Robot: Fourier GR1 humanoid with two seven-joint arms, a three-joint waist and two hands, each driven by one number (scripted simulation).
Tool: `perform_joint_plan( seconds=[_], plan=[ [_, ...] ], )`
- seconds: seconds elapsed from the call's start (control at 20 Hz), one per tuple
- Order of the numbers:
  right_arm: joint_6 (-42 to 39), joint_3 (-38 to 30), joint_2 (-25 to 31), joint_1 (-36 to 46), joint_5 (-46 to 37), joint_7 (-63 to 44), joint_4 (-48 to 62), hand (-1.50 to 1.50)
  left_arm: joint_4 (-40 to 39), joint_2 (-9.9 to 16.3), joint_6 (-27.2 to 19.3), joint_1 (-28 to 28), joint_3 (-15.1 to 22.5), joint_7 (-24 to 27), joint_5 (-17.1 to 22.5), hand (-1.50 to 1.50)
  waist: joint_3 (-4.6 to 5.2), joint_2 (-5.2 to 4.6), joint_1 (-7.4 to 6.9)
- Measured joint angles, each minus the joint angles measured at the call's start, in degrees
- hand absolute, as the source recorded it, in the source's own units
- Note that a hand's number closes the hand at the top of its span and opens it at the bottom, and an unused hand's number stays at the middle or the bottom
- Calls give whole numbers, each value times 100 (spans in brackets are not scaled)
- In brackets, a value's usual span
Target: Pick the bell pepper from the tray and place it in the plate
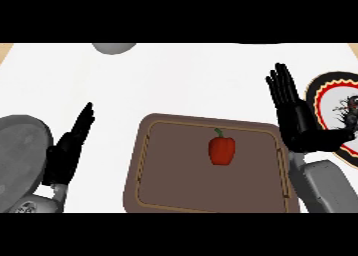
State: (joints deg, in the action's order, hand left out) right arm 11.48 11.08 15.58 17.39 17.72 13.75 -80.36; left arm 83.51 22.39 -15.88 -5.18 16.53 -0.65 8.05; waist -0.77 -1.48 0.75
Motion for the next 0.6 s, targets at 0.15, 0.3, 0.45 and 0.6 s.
perform_joint_plan(
  seconds=[0.15,0.3,0.45,0.6],
  plan=[
    [708,12,-364,361,-229,-474,117,-150,-32,70,101,-192,-125,-70,-7,0,43,77,-56],
    [1909,128,-898,867,-653,-1099,241,-150,-39,108,61,-474,-238,-100,-56,0,75,123,-116],
    [1911,737,-107,907,-1720,-1341,813,150,-24,101,89,-562,-211,-133,-64,0,218,105,-190],
    [2755,1115,-429,962,-2466,-2093,1243,-150,-72,76,123,-695,-235,-206,-31,0,172,131,-159]
  ],
)
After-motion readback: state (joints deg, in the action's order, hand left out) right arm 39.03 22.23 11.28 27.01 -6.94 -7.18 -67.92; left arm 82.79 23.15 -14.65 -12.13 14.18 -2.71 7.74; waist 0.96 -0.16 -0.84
